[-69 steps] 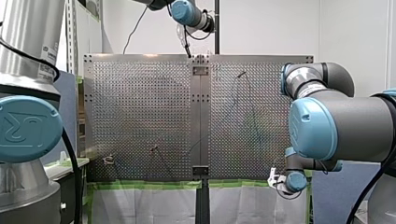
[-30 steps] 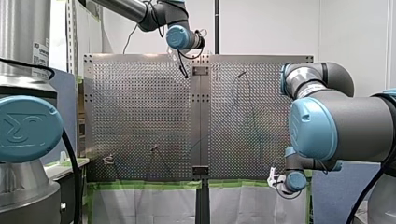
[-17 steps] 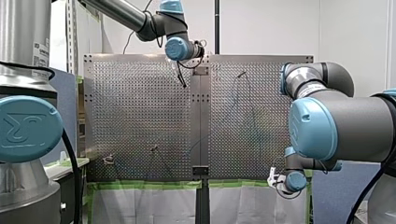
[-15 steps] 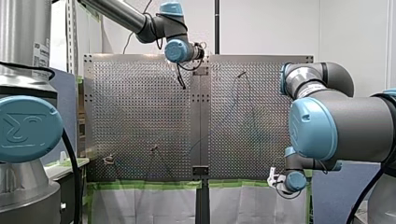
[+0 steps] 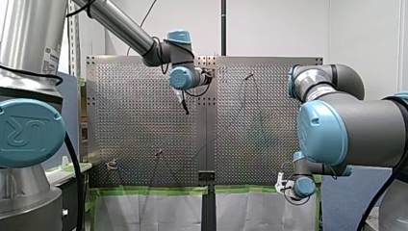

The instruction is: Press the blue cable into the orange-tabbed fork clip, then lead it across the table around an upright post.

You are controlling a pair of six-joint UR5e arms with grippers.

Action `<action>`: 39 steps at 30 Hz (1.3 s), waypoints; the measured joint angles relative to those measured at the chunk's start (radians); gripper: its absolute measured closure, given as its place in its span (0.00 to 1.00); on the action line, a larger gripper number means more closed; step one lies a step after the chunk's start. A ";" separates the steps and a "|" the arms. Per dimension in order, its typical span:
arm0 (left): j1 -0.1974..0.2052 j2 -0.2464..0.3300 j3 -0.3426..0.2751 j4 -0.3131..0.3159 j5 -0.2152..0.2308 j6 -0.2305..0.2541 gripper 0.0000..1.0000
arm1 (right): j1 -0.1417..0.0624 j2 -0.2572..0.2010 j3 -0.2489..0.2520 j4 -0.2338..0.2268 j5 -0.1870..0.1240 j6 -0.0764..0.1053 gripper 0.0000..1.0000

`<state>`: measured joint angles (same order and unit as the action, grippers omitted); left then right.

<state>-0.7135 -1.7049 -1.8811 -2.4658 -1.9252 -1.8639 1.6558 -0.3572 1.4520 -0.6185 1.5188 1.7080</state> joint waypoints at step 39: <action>0.051 -0.001 -0.365 0.150 -0.002 -0.015 0.00 | -0.001 -0.003 -0.003 0.009 0.000 -0.016 1.00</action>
<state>-0.6624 -1.7063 -2.2463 -2.3161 -1.9270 -1.8785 1.6552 -0.3607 1.4489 -0.6099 1.5189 1.6922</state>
